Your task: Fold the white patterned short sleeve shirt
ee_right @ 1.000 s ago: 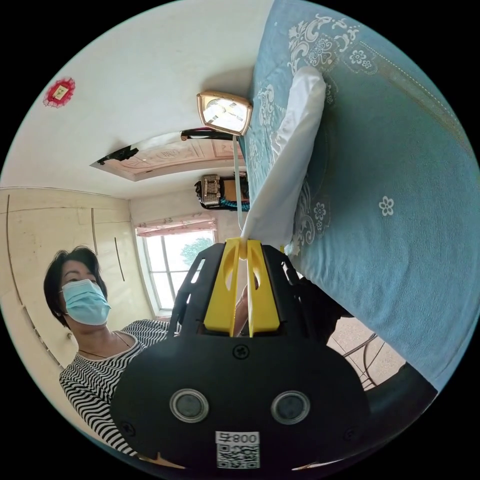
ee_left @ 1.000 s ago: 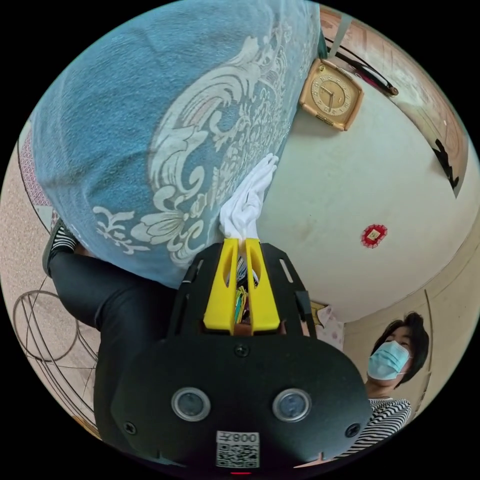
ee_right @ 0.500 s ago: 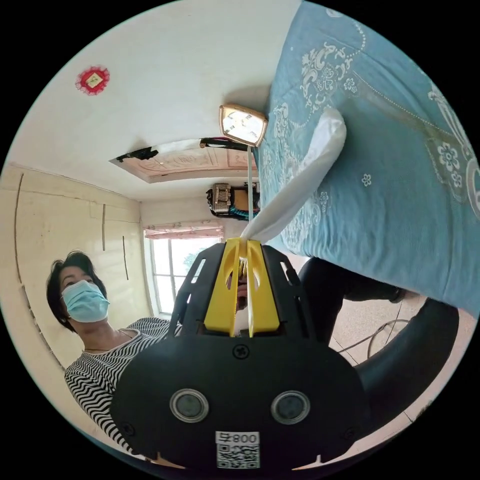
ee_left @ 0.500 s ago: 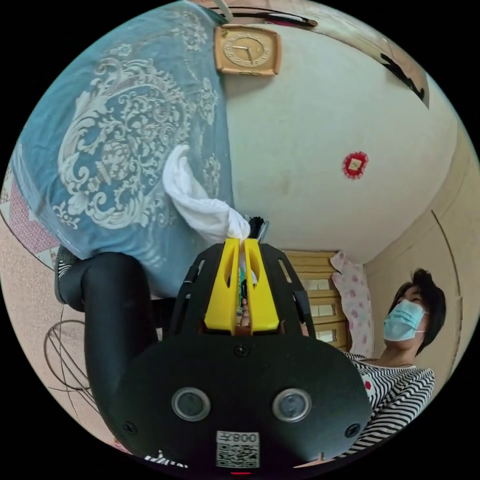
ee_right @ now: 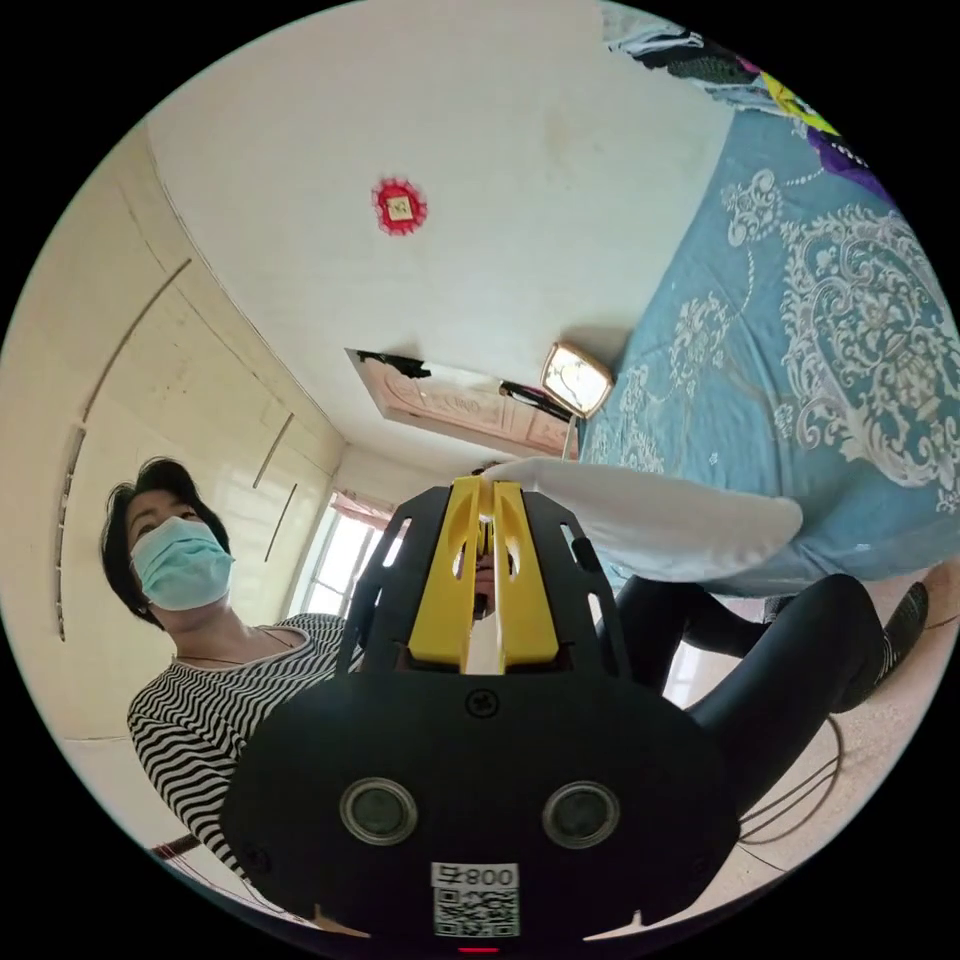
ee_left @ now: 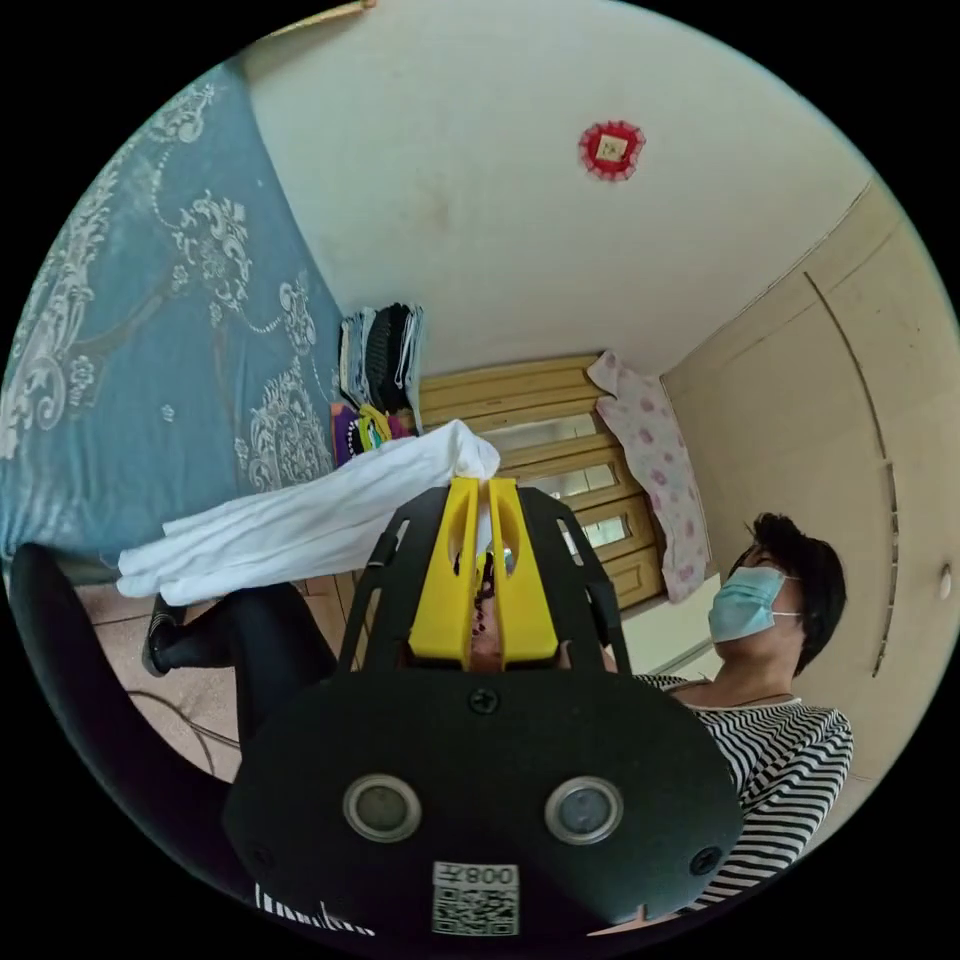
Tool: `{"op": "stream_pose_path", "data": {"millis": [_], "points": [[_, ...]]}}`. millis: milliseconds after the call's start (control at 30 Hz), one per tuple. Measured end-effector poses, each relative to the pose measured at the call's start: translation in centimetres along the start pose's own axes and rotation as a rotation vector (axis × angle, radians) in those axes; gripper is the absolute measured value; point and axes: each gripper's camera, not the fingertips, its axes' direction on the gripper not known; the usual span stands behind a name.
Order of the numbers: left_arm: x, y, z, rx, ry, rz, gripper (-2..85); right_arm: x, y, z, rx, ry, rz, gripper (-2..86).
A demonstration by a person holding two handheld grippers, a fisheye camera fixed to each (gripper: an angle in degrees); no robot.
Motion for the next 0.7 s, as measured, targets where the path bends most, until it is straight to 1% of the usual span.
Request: {"op": "stream_pose_path", "data": {"millis": [167,367,500,633,700], "points": [[-5.8,-3.3,9.0,-0.088,-0.010,-0.039,1.9,0.8,-4.1,-8.1,0.083,0.031,0.018,1.7],[-12.5,-11.6,21.0,-0.118,0.092,-0.044,1.9,0.8,-16.5,-15.6,0.118,0.090,-0.023,1.8],[-12.7,-18.8,30.4,-0.144,0.147,0.079,1.9,-2.6,-28.2,-20.2,0.118,0.136,-0.123,1.7],[-10.6,-23.2,39.6,-0.184,0.153,0.220,1.9,-8.6,-39.2,-26.0,0.139,0.217,-0.235,1.7],[-10.0,-24.6,45.9,-0.218,0.137,0.279,1.9,-11.3,-42.8,-28.9,0.151,0.259,-0.271,1.7]]}}
